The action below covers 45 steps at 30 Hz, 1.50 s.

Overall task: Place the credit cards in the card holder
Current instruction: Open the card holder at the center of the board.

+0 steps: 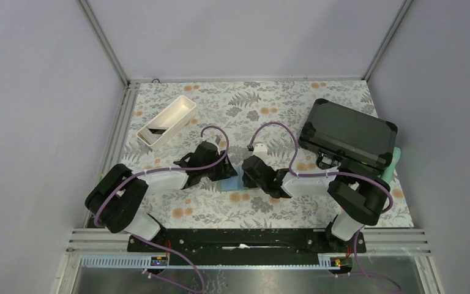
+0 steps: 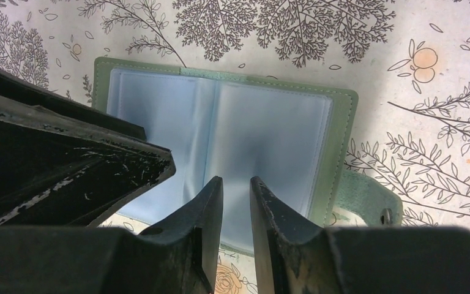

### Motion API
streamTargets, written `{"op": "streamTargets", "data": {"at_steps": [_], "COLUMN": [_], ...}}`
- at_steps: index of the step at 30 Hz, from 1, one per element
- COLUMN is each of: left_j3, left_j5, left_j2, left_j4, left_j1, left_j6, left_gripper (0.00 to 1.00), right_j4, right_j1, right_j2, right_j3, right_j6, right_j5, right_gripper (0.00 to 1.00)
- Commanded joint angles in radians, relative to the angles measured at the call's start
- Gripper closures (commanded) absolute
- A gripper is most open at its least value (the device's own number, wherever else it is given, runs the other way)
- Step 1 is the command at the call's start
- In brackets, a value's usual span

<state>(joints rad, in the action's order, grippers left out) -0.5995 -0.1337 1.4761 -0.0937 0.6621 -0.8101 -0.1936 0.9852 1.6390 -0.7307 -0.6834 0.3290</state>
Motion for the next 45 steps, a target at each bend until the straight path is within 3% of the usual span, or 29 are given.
{"op": "streamTargets", "data": {"at_steps": [1,20,28,34,39,45], "left_j3": [0.012,-0.020,-0.120,-0.248,-0.313,-0.526], "left_j5": [0.047,0.091,0.089,0.170,0.182,0.193], "left_j2": [0.032,0.011,-0.081,-0.116,-0.151,-0.144], "left_j4": [-0.019,0.074,0.164,0.311,0.420,0.635], "left_j1": [0.004,0.004,0.004,-0.006,-0.088,-0.310], "left_j6": [0.009,0.050,0.107,0.174,0.230,0.347], "left_gripper": [0.56,0.56,0.39,0.34,0.33,0.28], "right_j4": [0.083,0.108,0.104,0.094,0.095,0.095], "right_j1": [-0.006,-0.006,-0.006,-0.007,-0.006,-0.006], "right_j2": [-0.025,-0.064,-0.064,-0.081,-0.094,-0.114], "right_j3": [0.021,0.080,0.067,0.067,0.063,0.061], "right_j6": [-0.011,-0.028,-0.024,-0.024,-0.019,-0.001], "right_j5": [0.005,0.022,0.000,-0.002,-0.003,-0.006], "right_gripper": [0.69,0.67,0.67,0.67,0.67,0.67]}}
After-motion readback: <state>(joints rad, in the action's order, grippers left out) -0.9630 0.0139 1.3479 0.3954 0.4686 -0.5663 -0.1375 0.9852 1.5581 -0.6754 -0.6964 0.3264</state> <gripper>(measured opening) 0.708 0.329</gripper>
